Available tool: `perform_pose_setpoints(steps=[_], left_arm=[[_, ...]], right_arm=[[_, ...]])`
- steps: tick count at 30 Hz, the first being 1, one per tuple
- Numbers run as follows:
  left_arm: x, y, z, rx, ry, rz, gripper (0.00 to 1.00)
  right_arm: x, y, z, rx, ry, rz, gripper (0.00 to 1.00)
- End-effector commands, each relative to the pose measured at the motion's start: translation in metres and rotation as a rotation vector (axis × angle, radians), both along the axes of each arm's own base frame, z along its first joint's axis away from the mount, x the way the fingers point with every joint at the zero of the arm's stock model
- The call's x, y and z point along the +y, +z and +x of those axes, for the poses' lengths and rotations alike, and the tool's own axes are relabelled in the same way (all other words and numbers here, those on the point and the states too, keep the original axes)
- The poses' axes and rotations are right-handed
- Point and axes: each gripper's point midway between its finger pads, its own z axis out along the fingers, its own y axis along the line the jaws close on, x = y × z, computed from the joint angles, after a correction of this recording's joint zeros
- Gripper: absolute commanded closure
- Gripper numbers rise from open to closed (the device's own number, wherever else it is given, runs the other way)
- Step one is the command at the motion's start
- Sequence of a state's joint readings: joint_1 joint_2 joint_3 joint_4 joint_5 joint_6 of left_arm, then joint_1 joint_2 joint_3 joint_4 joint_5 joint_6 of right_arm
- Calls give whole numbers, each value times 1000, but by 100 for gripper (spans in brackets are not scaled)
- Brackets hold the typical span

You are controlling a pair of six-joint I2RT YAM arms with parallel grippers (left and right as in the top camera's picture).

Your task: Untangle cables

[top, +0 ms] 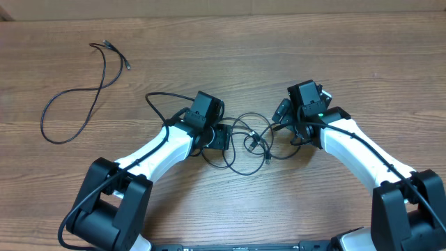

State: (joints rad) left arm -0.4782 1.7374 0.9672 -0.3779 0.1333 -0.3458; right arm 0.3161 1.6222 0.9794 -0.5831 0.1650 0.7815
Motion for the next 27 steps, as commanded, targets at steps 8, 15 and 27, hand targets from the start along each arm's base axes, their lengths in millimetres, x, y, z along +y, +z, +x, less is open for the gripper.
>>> perform_pose_setpoints(steps=[8, 15, 27], left_arm=[[3, -7, -3, 17, 19, 13, 33], [2, -6, -3, 16, 18, 11, 32], [1, -6, -4, 22, 14, 3, 32]], right_arm=[[-2, 5, 1, -22, -8, -8, 0], [-2, 5, 1, -22, -8, -8, 0], [-2, 5, 1, -22, -8, -8, 0]])
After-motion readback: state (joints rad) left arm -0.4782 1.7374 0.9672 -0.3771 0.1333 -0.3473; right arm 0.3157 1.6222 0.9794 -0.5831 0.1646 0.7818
